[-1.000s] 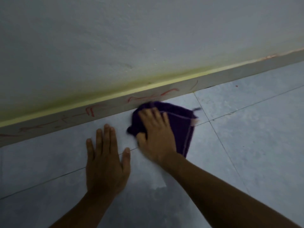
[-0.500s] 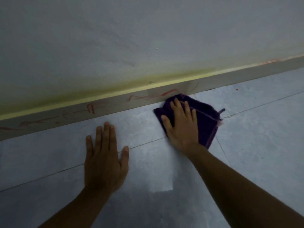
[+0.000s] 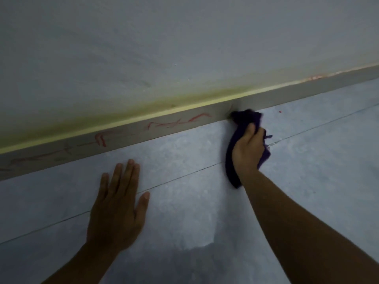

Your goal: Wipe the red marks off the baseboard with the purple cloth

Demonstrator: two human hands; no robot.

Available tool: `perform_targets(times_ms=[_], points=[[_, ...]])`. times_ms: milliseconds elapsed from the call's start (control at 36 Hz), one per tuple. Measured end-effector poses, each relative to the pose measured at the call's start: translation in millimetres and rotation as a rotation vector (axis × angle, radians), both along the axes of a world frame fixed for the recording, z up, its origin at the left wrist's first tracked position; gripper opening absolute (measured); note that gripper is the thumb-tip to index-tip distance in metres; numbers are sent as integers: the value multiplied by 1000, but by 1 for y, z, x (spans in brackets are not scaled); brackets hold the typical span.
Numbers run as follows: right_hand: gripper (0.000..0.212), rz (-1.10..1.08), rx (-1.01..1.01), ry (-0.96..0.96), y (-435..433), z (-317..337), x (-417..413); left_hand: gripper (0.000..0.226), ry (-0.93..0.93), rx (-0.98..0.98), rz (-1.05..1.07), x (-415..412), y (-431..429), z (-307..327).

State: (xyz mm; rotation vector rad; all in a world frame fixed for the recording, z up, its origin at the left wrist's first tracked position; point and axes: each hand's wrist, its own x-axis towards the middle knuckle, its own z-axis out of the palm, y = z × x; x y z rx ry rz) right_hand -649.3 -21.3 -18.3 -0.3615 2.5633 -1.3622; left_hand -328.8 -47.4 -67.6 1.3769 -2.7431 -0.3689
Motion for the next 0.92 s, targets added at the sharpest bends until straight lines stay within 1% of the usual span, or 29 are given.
perform_targets(times_ms=[56,111,139,194,222,278,333,361,389,417,444,472,500,528,556,583,611,667,778,833,861,917], points=[[46,-144,-147,-94,-15,7,-2,73,-1,-1,4,0,0,-1],[46,-136,-222,-102,-38,9,11,74,4,-4,5,0,-1,-1],[46,-97,-225,-81,-49,9,26,74,8,-4,5,-1,-1,-1],[51,15,-189,-12,-67,8,76,74,17,-5,2,-1,-1,-1],[54,103,-207,19,-69,8,103,73,16,-7,-2,-1,-1,-1],[57,392,-201,46,-62,-1,148,73,4,-7,-6,0,-1,-1],[56,612,-123,134,-51,-15,158,73,-3,5,-3,1,-2,-3],[53,631,-83,190,-50,-21,150,73,-4,6,0,1,-3,-3],[50,614,-64,182,-54,-26,135,74,-5,6,-2,1,-3,-3],[46,547,16,160,-56,-23,116,74,-3,7,-6,1,-3,-2],[53,421,122,191,-61,-20,91,73,2,11,-7,0,-3,-2],[63,291,332,329,-69,-20,59,73,8,14,-5,0,-3,-2],[64,206,566,408,-74,-20,27,73,13,14,-3,-1,-3,-2],[60,114,621,383,-75,-18,2,74,15,16,-3,-1,-3,-1],[57,-28,413,170,-75,-16,-16,74,14,18,0,-1,-3,-1],[56,-112,90,-39,-71,-10,-23,74,12,22,3,-1,-3,-1],[56,-85,-59,-104,-64,-6,-15,74,8,26,5,-2,-3,-1],[57,53,-64,-27,-63,-6,25,74,6,25,13,-3,-3,-1],[60,442,-105,185,-56,-27,118,73,-7,15,7,-3,-3,-4],[60,615,-105,197,-51,-36,140,74,-22,17,7,-2,-3,-4],[61,635,-99,193,-51,-36,140,74,-27,19,7,-1,-3,-4],[68,541,-76,202,-62,-35,119,74,-23,17,7,-1,-3,-3]])
